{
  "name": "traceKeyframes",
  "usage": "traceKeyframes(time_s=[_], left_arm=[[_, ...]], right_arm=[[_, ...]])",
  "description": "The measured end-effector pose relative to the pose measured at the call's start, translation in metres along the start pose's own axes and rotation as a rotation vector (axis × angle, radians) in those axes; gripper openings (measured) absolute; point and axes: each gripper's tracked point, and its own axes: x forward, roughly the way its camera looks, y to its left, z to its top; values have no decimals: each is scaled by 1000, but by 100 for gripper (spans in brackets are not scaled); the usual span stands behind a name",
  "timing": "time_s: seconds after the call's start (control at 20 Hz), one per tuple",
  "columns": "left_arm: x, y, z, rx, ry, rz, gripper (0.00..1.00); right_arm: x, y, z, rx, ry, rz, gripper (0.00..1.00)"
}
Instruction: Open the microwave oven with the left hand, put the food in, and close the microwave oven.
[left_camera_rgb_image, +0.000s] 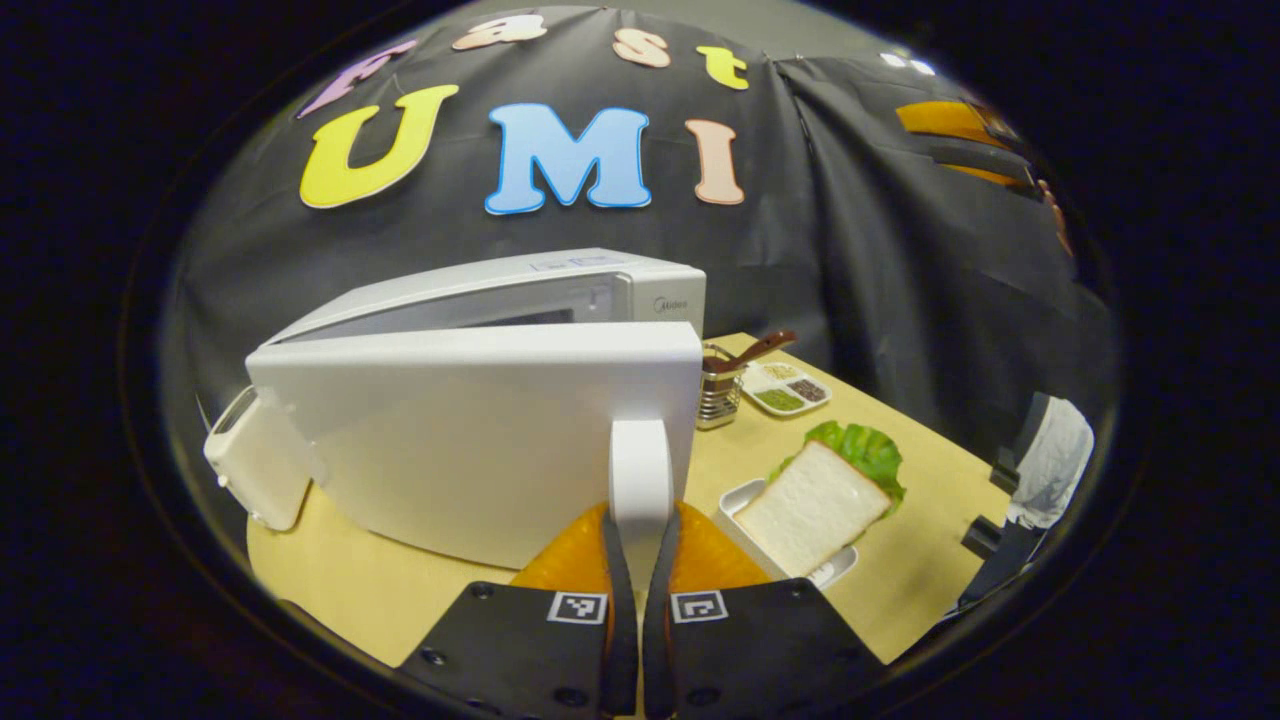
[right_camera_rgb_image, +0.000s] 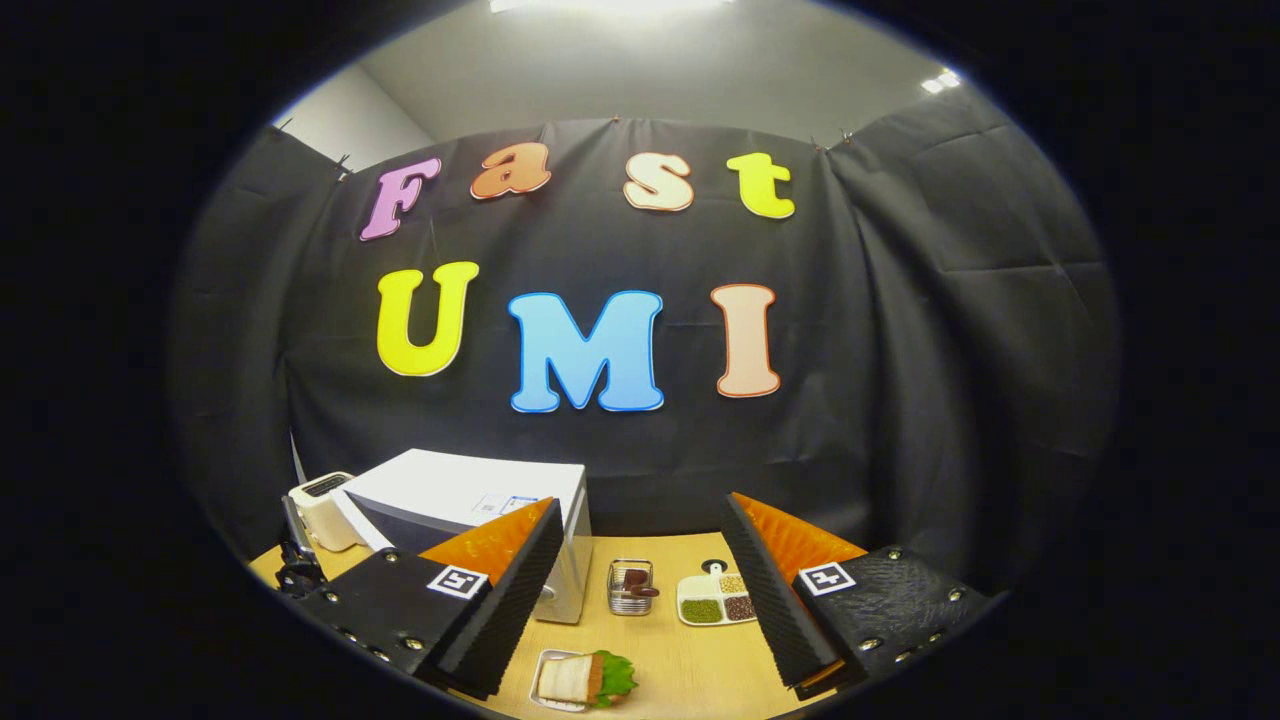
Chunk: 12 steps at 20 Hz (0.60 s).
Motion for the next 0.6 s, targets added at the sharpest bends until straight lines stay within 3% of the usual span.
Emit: traceKeyframes(time_s=[0.25,0.6], left_arm=[[-40,8,-24,58,43,-84,10],[-114,41,-64,82,124,-175,10]], right_arm=[[-12,34,-6,-63,11,30,97],[-27,82,-19,-44,35,63,97]])
